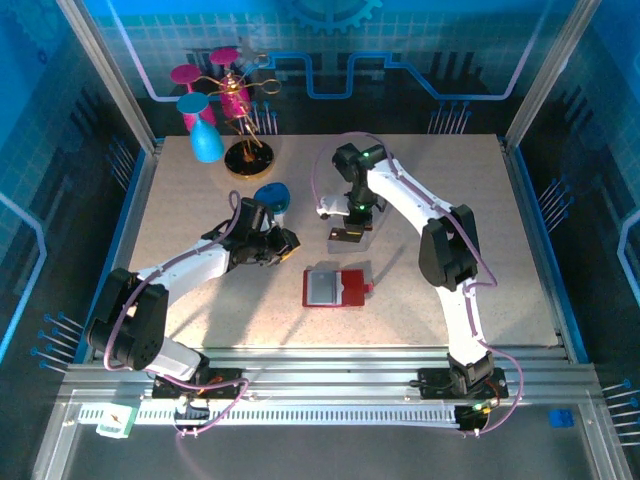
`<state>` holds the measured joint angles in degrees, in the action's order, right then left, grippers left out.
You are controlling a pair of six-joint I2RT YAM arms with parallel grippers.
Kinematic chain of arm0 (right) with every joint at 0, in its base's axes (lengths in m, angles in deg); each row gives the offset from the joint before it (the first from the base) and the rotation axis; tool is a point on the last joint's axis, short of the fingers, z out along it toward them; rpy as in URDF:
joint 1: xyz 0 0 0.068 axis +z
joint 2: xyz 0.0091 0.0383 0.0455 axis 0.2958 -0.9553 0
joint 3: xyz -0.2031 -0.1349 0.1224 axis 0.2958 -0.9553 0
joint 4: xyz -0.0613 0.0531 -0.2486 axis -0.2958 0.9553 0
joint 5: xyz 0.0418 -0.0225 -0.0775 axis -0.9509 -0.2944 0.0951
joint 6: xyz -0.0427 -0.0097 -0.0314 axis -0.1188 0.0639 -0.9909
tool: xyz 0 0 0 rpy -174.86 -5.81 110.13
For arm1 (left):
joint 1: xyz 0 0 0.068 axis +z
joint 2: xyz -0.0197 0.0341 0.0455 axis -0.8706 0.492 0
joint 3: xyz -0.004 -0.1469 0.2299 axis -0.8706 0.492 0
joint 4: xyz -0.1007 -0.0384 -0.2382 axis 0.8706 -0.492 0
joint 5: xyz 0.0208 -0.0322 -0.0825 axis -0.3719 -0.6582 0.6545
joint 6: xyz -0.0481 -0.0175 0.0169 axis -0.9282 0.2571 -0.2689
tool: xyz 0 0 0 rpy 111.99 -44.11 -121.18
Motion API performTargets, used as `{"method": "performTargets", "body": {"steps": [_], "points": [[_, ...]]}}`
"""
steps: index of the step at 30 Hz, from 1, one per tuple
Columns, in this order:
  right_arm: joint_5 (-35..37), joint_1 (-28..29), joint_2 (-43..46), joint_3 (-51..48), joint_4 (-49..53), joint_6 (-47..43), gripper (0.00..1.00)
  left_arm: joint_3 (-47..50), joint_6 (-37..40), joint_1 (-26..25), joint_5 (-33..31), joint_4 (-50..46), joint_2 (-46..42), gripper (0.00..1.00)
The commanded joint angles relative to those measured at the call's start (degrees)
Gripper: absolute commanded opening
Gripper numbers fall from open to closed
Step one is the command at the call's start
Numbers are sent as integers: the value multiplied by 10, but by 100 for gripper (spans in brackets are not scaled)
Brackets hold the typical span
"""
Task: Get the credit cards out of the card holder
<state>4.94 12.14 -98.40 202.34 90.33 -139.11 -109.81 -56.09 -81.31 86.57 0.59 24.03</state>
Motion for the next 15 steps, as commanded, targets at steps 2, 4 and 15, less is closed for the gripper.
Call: {"method": "performTargets", "body": {"steps": [2,4,15], "points": [[7,-10,-1,-4,4,6,0,5,-7,5,12,2,-5,26],[6,-10,-3,-4,4,7,0,7,-7,5,11,3,-8,26],[-5,-5,-24,11,15,3,0,9,-9,6,12,4,-5,26]]}}
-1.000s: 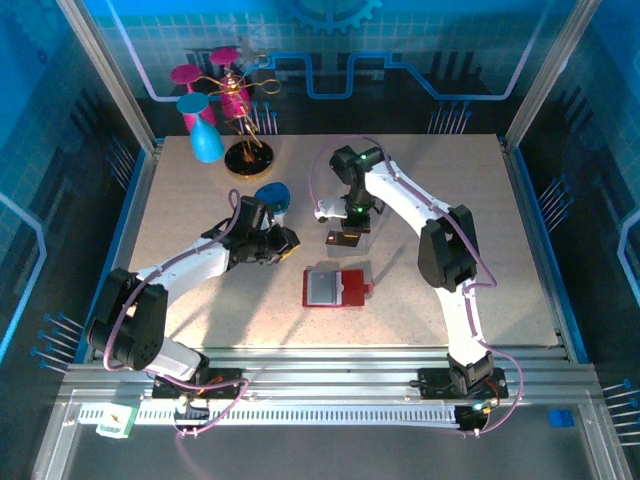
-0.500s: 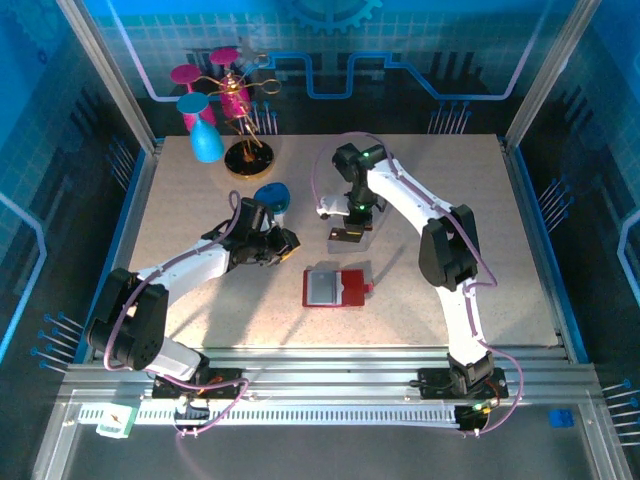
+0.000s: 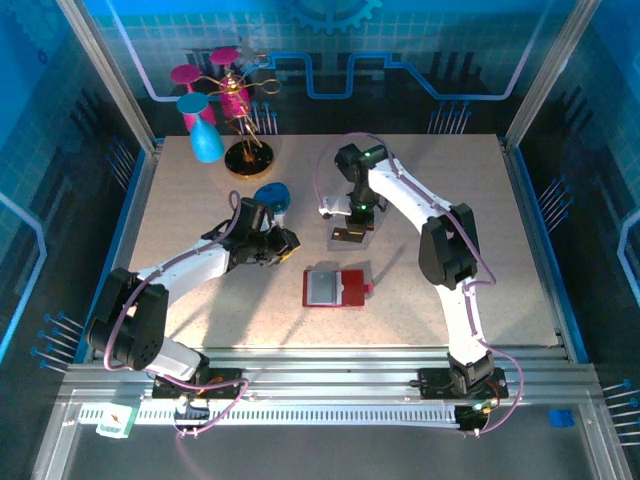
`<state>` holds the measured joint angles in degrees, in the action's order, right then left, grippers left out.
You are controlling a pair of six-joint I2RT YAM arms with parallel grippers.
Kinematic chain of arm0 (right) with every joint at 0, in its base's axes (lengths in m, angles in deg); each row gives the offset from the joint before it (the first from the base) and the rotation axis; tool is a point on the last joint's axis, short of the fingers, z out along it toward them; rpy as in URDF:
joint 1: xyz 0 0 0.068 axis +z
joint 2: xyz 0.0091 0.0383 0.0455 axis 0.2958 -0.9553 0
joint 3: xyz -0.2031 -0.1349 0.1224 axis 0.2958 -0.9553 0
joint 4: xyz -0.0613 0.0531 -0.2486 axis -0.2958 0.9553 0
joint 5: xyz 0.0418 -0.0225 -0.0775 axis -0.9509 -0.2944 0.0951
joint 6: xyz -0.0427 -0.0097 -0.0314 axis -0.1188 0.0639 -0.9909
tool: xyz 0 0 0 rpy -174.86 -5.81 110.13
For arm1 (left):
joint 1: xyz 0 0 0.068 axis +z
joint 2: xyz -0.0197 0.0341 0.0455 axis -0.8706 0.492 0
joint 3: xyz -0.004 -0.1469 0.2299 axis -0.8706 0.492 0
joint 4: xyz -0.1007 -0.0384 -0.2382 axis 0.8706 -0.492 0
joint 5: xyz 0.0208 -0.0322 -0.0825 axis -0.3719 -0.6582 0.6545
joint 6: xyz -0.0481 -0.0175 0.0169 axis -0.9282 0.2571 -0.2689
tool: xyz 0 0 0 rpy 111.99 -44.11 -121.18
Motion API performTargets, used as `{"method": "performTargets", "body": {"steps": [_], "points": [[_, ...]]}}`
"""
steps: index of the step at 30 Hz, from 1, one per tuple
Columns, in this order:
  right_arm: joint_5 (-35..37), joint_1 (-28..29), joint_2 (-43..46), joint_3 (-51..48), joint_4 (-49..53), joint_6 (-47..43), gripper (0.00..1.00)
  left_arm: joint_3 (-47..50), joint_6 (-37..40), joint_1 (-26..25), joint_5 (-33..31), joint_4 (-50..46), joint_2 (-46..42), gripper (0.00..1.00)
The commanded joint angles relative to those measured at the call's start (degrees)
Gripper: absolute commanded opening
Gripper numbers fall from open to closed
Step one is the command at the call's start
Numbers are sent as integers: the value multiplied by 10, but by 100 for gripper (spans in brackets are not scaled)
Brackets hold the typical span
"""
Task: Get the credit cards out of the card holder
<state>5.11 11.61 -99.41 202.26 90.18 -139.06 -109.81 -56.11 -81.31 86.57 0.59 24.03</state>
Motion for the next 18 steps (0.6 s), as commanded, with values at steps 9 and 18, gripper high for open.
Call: {"method": "performTargets", "body": {"steps": [9,18], "points": [[-27,10,-26,26,27,2,0,9,-9,6,14,5,0,26],[-56,17,-35,53,60,3,0,8,-10,6,17,11,8,26]]}}
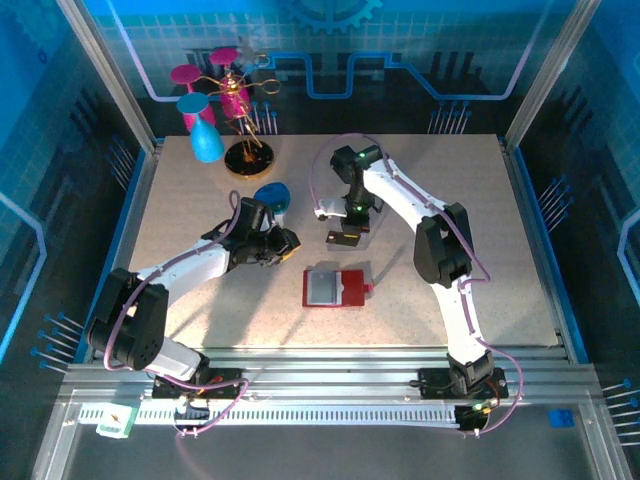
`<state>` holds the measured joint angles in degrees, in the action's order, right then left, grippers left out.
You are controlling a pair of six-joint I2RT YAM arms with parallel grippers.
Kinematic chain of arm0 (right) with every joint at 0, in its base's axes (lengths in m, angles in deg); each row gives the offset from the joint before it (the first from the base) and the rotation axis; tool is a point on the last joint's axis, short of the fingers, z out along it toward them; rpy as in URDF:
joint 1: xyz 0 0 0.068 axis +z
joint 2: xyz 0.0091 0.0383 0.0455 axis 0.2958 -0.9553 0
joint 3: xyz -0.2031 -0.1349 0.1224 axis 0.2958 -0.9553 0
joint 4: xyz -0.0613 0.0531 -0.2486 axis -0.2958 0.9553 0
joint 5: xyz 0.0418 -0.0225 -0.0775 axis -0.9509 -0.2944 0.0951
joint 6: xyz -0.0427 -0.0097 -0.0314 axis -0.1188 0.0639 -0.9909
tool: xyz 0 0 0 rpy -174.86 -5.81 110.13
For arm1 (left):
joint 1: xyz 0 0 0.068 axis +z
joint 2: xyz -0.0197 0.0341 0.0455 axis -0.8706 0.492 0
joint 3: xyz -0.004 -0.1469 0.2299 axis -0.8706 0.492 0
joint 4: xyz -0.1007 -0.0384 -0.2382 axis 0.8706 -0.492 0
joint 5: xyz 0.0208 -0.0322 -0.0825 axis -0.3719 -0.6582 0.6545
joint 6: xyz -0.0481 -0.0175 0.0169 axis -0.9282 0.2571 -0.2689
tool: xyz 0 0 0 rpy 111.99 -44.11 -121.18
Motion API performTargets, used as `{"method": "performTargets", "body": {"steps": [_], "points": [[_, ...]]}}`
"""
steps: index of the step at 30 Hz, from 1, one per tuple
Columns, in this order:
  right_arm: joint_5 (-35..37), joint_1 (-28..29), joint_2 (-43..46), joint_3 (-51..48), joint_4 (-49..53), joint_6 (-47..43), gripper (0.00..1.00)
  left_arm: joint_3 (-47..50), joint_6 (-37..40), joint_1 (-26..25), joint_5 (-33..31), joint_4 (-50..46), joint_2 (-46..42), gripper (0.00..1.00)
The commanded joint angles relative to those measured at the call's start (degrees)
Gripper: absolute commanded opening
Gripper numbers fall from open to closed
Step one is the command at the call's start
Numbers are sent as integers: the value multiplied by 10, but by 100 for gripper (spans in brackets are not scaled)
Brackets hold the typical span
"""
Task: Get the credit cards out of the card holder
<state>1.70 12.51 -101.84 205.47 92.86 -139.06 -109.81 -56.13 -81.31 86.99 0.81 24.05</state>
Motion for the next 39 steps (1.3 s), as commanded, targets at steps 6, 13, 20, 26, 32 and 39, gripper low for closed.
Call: {"method": "performTargets", "body": {"steps": [6,13,20,26,32,39], "points": [[-4,3,-3,43,33,16,0,3,-9,6,18,10,14,26],[15,-8,17,67,31,14,0,-3,-8,7,19,8,18,26],[19,-16,18,91,43,12,0,-8,-9,6,20,7,17,26],[36,-25,-1,90,44,5,0,-9,-8,6,20,3,16,26],[33,-34,-18,77,48,4,0,-9,-9,6,17,2,15,26],[8,-31,-28,51,49,3,0,-9,-10,6,18,2,18,26]]}}
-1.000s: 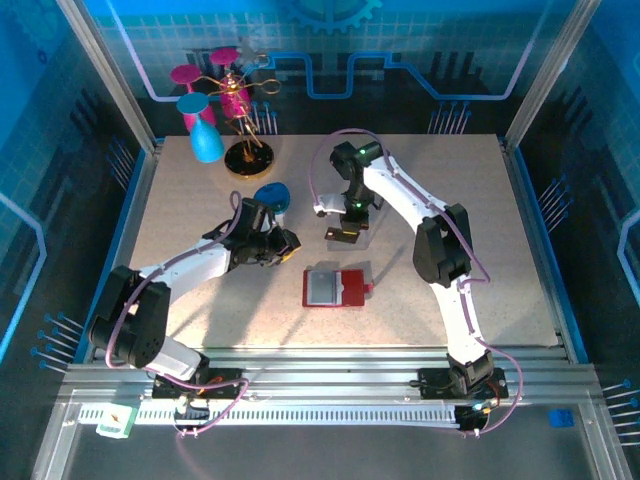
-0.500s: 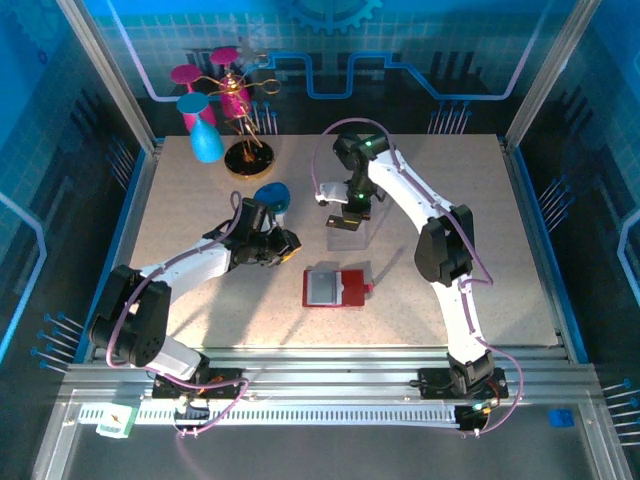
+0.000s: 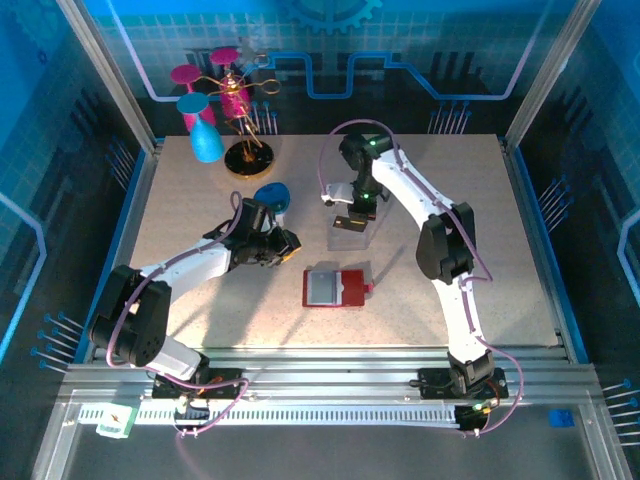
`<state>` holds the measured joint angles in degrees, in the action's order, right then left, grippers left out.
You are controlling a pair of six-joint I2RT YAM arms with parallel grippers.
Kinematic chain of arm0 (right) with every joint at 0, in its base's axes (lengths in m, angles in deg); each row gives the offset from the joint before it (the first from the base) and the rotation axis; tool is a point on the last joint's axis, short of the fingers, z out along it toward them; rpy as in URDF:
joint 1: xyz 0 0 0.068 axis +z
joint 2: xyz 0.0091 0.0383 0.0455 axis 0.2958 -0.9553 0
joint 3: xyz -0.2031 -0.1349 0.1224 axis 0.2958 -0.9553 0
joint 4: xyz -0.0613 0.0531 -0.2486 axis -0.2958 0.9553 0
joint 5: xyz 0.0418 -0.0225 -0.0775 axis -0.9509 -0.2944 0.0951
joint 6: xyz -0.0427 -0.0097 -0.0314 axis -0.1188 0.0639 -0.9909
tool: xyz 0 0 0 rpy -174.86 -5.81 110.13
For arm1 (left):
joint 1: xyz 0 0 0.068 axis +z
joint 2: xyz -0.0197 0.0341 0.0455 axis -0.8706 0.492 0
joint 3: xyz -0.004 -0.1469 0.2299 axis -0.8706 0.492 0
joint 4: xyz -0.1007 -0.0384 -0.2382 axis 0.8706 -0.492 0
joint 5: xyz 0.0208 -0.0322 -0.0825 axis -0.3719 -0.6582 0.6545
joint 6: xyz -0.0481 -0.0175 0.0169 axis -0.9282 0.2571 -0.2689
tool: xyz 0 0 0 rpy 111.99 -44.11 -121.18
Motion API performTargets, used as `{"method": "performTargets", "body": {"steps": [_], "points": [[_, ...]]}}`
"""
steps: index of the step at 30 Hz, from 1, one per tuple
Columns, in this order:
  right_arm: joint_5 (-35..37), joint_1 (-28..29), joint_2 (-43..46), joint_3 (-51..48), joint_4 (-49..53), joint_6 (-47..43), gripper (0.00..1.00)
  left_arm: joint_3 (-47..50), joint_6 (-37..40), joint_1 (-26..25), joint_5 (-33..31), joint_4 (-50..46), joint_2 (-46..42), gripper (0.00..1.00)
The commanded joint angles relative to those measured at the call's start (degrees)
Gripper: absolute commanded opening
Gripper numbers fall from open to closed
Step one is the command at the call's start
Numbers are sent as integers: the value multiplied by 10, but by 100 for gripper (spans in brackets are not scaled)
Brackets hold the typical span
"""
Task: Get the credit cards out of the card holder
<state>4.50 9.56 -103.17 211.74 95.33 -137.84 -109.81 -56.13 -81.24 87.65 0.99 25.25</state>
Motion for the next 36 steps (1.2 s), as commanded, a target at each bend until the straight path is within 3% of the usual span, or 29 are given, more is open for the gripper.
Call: {"method": "performTargets", "body": {"steps": [1,13,23,29,36], "points": [[-22,-1,-15,-15,24,-9,0,-8,-11,6,10,1,6,26],[-50,20,-20,-35,32,-13,0,-3,-12,6,10,4,5,26],[-32,24,-38,-32,19,-9,0,0,-13,6,11,6,6,26],[-25,25,-44,-20,16,-10,16,1,-18,6,15,13,11,25],[-6,24,-30,-20,-12,-1,24,3,-22,6,18,20,11,25]]}}
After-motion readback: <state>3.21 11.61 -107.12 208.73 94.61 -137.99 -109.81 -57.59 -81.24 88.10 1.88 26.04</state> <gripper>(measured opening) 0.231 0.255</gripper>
